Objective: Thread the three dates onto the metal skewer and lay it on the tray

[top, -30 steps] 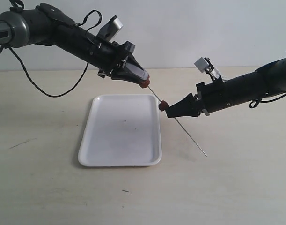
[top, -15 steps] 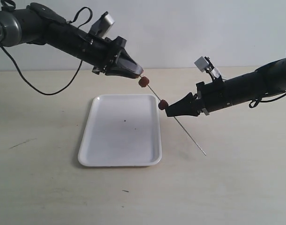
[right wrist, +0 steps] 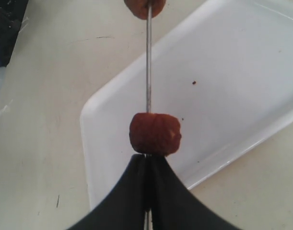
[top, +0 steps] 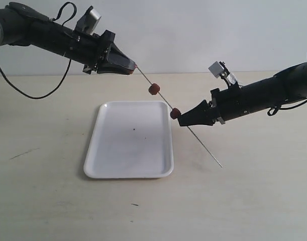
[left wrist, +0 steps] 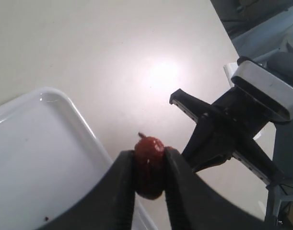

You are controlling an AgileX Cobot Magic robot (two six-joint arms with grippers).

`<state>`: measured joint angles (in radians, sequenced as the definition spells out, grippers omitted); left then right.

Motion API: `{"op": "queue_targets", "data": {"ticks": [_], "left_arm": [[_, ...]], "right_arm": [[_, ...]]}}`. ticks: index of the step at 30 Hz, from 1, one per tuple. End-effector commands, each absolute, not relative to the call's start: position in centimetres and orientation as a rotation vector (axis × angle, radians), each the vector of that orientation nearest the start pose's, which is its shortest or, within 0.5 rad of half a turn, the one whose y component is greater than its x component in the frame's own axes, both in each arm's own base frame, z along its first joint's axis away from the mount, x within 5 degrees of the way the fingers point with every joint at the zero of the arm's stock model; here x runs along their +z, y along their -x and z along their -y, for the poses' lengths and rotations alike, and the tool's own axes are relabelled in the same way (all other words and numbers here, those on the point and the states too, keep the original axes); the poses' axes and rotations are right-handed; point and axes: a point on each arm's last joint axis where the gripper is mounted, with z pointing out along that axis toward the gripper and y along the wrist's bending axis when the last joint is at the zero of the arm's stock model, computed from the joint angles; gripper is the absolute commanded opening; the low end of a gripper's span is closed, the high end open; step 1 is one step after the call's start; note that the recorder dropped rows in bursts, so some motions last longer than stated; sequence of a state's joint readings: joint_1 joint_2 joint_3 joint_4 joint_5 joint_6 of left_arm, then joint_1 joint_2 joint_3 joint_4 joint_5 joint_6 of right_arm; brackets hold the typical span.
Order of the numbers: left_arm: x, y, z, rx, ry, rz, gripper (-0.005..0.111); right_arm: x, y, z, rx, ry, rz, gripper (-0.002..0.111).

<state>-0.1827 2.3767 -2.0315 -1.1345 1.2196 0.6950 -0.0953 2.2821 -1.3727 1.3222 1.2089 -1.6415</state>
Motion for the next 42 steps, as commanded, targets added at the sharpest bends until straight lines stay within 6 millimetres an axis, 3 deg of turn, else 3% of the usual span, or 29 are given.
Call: {"op": "queue_targets", "data": {"ticks": [1,8,42], "left_arm": [[21.7,-47.8,16.6,-1.428,-0.585,-2.298,0.023],[21.8,-48.1,15.8,-1.433,-0.562,-2.276,0.023],[21.3,-48.0,15.7,-1.354,-0.635,-2.315,0.023]], "right_arm": [[11.2,-41.3,-4.4,1.244,0.834,-2.103,0.000],[11.2,-41.2,-4.4,1.245,0.834,-2.105,0.000],[11.2,-41.3,-4.4,1.251,0.818,-2.106,0.000]]}}
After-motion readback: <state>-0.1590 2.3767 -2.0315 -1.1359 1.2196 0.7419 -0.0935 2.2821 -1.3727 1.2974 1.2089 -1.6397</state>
